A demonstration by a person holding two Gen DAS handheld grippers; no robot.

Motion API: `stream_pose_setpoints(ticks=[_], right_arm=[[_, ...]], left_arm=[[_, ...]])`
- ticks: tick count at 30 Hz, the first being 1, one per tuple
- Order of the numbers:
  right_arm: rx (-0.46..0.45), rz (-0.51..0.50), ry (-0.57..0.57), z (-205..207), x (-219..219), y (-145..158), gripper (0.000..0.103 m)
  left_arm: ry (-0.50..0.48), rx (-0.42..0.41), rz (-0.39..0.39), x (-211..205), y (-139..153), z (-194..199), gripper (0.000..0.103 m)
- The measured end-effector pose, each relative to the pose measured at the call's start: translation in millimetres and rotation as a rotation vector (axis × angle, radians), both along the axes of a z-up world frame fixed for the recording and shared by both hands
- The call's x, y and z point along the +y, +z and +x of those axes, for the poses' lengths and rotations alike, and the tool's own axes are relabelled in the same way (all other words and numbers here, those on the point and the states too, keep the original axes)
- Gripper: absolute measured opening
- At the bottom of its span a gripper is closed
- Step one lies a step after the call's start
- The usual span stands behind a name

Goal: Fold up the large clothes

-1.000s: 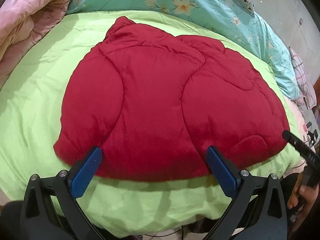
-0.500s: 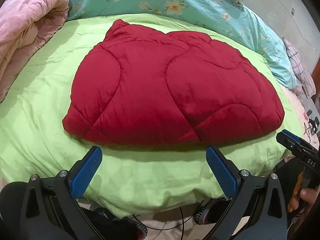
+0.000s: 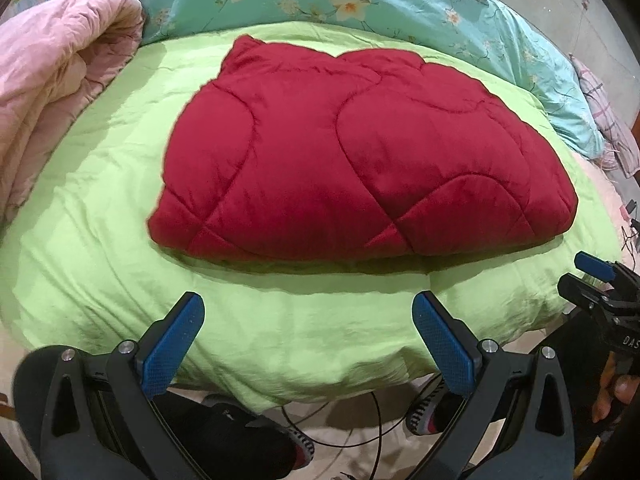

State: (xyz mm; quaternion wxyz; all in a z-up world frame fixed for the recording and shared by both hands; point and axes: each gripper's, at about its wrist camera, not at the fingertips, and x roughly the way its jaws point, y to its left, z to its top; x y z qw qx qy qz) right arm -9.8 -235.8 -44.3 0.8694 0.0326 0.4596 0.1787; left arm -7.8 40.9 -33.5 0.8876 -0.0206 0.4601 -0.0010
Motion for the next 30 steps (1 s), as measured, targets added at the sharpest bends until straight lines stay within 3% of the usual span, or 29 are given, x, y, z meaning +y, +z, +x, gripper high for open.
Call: stream_pose_setpoints(ticks=[4, 8, 13, 20, 30], right_arm=[[-0.032, -0.004, 0.018, -1.0, -0.2, 19.7, 0.087], [-0.094, 0.013, 0.029, 0.9, -2.2, 49.3, 0.095], [-0.138, 0.029, 0.046, 5.2, -0.1, 72.5, 0.1], [-0.09, 0.021, 0.073, 18.4, 10.6, 56.2, 0.101], [-0.003, 0.035, 0.052, 38.8, 9.3, 31.9, 0.102]], left_arm=[[-0.003, -0.051, 0.041, 1.0, 28.0, -2.7, 0.103], [0.008, -0.087, 0.1, -0.3, 54.9, 0.9, 0.103], [0.024, -0.104, 0.138, -1.3, 63.8, 9.0, 0.103], [0.018, -0.075, 0.212, -12.7, 49.3, 24.6, 0.103], [0.015, -0.04, 0.205, -13.0, 39.3, 42.7, 0.103]])
